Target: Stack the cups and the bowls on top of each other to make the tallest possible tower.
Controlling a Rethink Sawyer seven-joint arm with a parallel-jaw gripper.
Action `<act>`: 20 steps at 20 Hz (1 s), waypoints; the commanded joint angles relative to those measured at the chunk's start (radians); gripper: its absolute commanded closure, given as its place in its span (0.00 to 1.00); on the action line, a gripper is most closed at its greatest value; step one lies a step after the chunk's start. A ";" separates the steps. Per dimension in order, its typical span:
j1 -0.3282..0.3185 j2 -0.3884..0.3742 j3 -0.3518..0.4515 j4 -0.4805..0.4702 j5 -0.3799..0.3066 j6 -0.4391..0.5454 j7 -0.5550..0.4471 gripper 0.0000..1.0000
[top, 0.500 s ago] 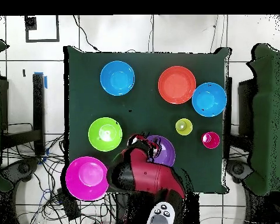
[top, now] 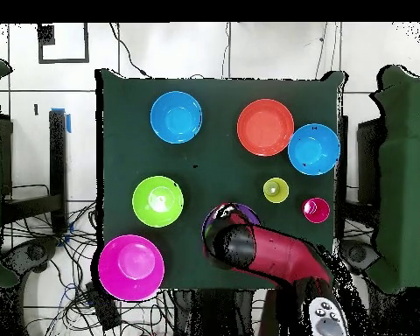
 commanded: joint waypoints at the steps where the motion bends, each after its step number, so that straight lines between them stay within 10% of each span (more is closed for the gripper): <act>1: -0.026 -0.017 0.212 0.013 -0.082 0.148 -0.178 0.00; 20: -0.039 -0.034 0.284 -0.068 -0.096 0.247 -0.123 0.00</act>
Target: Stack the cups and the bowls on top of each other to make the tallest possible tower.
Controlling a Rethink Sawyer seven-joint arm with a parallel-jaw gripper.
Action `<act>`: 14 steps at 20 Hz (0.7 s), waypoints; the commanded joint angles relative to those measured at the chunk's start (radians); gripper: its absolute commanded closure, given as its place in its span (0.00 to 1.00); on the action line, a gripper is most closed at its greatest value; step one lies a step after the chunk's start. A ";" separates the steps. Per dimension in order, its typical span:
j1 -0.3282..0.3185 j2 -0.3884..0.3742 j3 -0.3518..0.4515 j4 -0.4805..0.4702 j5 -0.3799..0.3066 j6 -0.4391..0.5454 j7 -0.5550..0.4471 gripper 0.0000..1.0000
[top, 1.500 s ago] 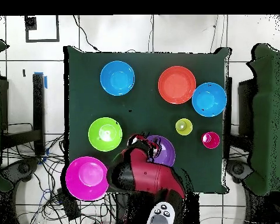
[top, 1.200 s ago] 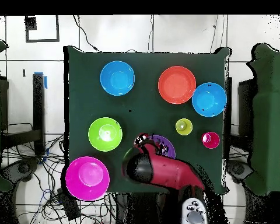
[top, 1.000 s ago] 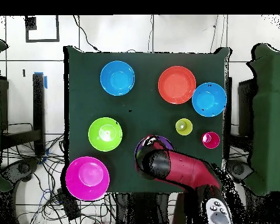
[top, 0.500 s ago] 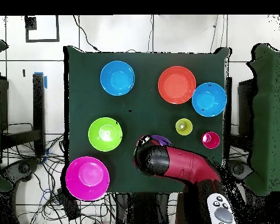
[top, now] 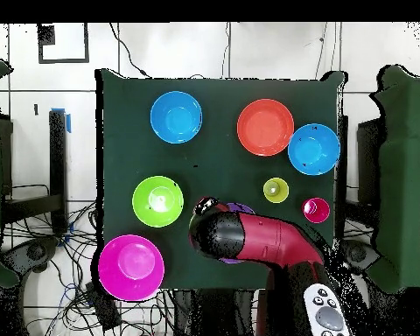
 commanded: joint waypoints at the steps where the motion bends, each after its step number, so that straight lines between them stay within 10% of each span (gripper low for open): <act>1: 0.008 0.041 0.114 -0.075 -0.068 0.119 -0.120 0.00; 14: 0.103 0.210 0.073 -0.280 -0.098 0.134 -0.056 0.00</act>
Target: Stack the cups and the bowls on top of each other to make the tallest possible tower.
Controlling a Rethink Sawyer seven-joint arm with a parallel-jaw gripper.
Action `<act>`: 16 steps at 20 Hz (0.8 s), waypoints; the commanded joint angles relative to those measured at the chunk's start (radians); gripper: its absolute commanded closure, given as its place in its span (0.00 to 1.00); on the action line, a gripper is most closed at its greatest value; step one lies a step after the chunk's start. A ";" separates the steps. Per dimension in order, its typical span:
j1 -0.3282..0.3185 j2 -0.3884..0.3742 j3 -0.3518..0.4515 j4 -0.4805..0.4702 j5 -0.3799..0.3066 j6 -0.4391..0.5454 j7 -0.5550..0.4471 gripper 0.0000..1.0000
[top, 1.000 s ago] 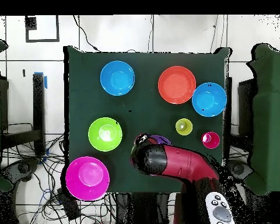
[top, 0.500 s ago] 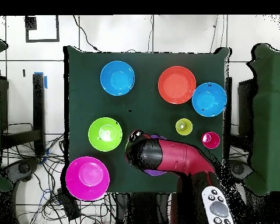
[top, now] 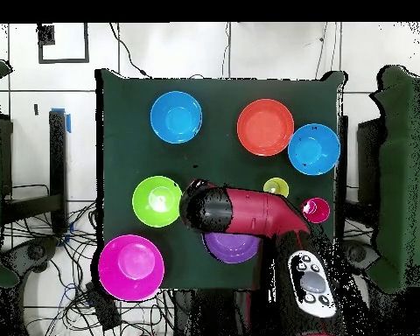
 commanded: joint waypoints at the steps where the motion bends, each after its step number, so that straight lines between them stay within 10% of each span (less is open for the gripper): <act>1: 0.051 0.128 0.057 -0.143 -0.079 0.084 -0.055 0.00; 16: 0.072 0.149 0.034 -0.171 -0.057 0.052 -0.024 0.00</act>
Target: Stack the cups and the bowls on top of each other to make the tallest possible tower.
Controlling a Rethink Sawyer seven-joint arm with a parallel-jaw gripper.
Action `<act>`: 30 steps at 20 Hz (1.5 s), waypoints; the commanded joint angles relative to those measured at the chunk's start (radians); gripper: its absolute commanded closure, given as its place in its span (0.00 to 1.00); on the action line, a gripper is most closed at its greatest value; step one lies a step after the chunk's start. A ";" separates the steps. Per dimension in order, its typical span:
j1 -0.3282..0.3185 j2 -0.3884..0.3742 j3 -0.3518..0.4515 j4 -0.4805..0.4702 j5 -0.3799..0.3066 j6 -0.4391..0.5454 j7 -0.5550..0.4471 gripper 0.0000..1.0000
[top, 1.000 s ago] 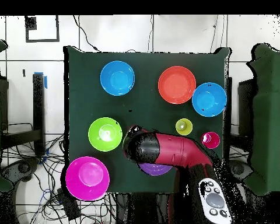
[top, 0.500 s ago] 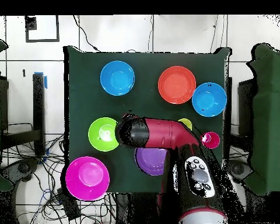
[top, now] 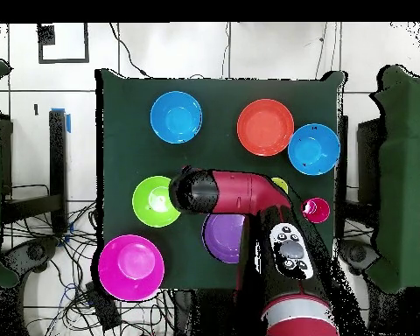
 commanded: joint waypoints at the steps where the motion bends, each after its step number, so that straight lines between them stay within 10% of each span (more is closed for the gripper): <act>1: 0.024 0.048 0.027 -0.059 -0.052 0.040 -0.009 0.00; 30: 0.042 0.242 0.014 -0.212 0.014 -0.235 0.128 0.00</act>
